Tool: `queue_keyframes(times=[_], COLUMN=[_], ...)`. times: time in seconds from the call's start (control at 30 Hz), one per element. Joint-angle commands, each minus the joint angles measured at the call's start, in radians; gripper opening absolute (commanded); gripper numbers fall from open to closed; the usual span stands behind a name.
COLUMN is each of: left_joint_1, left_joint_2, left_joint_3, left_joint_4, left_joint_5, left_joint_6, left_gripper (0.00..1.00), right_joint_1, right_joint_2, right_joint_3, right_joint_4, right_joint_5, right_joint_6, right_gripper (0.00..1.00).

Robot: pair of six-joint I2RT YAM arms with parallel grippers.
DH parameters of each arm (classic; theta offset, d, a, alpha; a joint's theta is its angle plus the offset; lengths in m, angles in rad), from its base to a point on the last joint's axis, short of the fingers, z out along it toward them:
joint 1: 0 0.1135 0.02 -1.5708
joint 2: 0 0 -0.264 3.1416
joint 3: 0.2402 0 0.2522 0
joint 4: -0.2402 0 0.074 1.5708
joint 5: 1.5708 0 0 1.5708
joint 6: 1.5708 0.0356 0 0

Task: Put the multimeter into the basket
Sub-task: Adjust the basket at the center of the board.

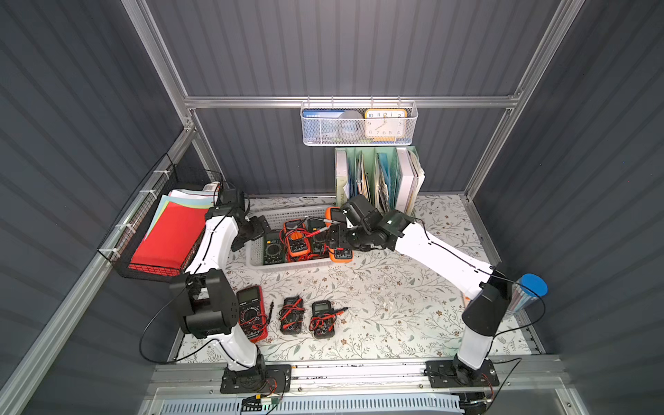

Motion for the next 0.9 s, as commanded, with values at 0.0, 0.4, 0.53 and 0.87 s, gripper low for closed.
queue_keyframes(times=[0.0, 0.4, 0.53, 0.87], left_joint_1=[0.023, 0.025, 0.022, 0.02], left_joint_2=[0.03, 0.02, -0.055, -0.218], left_joint_3=[-0.026, -0.181, -0.248, -0.119], left_joint_4=[0.068, 0.218, 0.237, 0.086], left_joint_5=[0.058, 0.226, 0.219, 0.177], left_joint_6=[0.035, -0.009, -0.033, 0.006], left_gripper=[0.99, 0.99, 0.99, 0.99], right_joint_1=[0.013, 0.018, 0.019, 0.05], right_joint_2=[0.037, 0.142, 0.169, 0.296], right_joint_3=[0.081, 0.221, 0.252, 0.407], right_joint_4=[0.019, 0.003, -0.002, 0.016], right_joint_5=[0.021, 0.033, 0.024, 0.028], right_joint_6=[-0.055, -0.085, -0.086, -0.16], right_gripper=[0.41, 0.41, 0.41, 0.41])
